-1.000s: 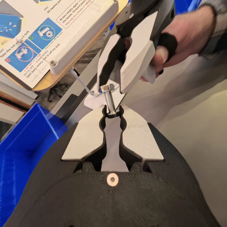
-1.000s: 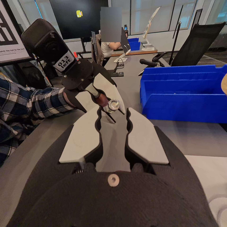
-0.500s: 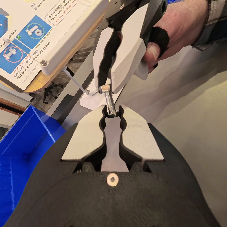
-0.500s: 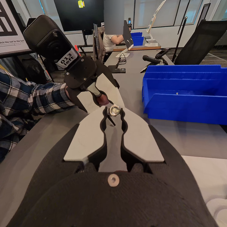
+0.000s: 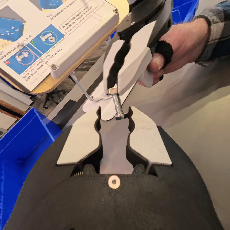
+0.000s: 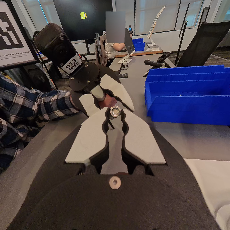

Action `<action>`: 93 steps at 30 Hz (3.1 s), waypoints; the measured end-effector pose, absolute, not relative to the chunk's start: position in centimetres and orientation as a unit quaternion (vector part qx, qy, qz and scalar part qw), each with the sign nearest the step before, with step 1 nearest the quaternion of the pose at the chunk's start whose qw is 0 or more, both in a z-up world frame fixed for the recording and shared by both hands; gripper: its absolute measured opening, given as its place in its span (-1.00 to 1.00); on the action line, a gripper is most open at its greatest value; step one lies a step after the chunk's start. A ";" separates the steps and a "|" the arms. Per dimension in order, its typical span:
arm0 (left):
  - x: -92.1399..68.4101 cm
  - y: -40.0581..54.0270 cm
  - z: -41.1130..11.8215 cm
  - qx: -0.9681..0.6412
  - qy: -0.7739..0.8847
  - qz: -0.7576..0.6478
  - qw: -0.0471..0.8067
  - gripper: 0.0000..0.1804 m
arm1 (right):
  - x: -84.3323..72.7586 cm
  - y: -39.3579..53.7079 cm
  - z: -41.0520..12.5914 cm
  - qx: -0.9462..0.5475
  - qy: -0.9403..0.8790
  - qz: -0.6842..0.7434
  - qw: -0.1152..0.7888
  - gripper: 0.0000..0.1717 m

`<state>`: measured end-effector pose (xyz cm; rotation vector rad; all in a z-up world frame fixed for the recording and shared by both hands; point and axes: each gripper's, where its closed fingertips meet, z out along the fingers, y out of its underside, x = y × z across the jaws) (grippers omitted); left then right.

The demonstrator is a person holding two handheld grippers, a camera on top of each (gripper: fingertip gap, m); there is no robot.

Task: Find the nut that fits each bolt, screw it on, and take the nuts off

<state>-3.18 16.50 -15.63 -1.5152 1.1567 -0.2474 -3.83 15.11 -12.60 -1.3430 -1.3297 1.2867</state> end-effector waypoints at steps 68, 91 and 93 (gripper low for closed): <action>-2.6 16.6 -14.1 -0.613 0.426 -0.194 0.637 -0.45 | -3.0 15.9 -11.6 -0.514 -0.498 0.558 0.421 -0.79; -2.8 17.5 -15.0 -0.623 0.439 -0.089 0.642 -0.77 | -2.8 17.1 -11.8 -0.528 -0.453 0.550 0.461 -0.79; -2.8 17.5 -15.0 -0.624 0.437 -0.091 0.641 -0.77 | -2.8 17.1 -11.8 -0.527 -0.455 0.543 0.469 -0.79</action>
